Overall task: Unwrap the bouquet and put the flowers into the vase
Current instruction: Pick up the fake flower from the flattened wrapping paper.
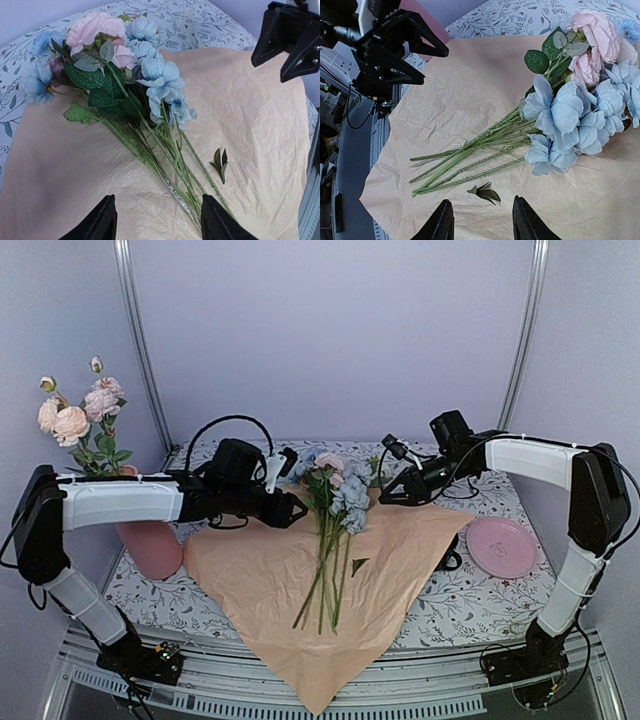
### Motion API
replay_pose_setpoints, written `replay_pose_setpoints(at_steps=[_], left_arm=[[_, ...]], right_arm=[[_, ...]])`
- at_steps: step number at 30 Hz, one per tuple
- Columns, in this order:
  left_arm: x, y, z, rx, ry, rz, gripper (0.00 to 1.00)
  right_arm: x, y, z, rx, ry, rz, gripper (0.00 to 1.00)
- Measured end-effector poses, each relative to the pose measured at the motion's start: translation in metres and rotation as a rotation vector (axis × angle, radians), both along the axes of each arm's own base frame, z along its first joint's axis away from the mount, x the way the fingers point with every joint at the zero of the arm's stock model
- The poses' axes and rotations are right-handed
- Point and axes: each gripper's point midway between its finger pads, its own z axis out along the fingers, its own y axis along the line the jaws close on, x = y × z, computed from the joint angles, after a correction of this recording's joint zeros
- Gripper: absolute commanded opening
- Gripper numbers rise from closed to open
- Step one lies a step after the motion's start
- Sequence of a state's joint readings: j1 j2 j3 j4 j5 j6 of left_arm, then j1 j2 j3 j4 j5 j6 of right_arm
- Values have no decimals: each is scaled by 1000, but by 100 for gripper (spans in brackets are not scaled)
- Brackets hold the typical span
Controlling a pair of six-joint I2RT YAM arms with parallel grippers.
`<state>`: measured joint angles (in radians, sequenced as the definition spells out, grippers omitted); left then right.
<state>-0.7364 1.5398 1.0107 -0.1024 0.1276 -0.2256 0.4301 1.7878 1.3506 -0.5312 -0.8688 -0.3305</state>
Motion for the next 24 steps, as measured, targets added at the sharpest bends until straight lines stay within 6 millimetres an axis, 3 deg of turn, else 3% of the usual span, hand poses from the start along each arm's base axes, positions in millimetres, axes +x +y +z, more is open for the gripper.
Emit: replay_pose_setpoints(at_steps=[9, 15, 20, 24], left_arm=[[10, -42, -47, 12, 138, 87, 42], [-21, -72, -67, 12, 242, 69, 39], [-48, -81, -74, 18, 310, 67, 42], [-67, -80, -87, 22, 379, 78, 43]], right_arm=[[8, -20, -11, 16, 38, -57, 42], [-3, -28, -37, 10, 67, -68, 42], [-8, -30, -48, 13, 72, -70, 42], [-7, -31, -44, 33, 58, -68, 42]])
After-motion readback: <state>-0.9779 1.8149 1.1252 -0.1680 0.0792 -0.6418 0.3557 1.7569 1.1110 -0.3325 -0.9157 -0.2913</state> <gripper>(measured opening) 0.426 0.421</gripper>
